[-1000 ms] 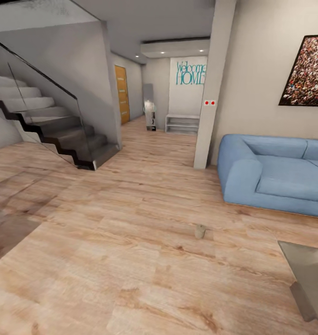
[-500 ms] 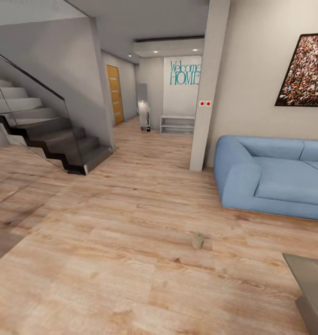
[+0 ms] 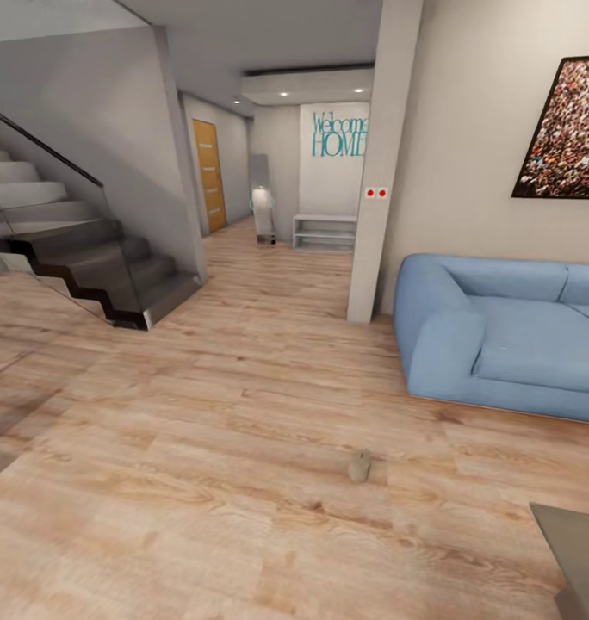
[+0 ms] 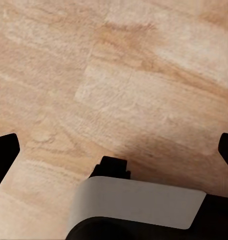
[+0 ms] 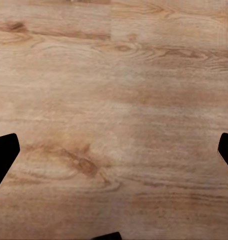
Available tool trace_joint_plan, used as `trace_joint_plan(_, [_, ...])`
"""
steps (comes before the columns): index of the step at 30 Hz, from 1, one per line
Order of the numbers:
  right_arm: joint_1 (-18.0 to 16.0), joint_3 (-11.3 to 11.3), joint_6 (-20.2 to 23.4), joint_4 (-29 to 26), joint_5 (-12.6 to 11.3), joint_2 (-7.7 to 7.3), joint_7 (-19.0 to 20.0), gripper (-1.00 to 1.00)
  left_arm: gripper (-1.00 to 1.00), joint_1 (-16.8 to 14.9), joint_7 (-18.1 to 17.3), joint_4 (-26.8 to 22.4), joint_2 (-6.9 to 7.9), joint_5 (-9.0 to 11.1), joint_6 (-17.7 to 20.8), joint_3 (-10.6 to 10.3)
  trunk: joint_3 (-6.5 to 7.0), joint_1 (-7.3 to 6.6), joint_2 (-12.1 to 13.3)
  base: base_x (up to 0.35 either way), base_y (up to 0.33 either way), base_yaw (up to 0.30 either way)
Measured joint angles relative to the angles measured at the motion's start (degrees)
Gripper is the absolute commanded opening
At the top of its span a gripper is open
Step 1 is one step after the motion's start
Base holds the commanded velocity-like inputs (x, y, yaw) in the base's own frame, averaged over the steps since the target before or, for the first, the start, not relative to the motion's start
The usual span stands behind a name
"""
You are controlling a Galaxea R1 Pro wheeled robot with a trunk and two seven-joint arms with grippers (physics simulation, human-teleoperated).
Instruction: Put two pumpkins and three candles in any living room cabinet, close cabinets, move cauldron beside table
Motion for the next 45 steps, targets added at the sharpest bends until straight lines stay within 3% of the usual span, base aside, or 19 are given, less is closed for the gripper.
trace_joint_plan(23, [0.0,-0.1,0.2,-0.1,0.0,0.19,0.0,1.0,1.0,0.0,0.0,0.0,0.0,0.0,0.1,0.0,-0.52,0.0,0.0,0.272,-0.227,-0.121])
trace_joint_plan(45, [0.0,0.0,0.1,0.0,0.3,0.12,0.1,1.0,1.0,0.0,0.0,0.0,0.0,0.0,0.0,0.0,-0.52,-0.01,0.0,0.328,-0.01,0.0])
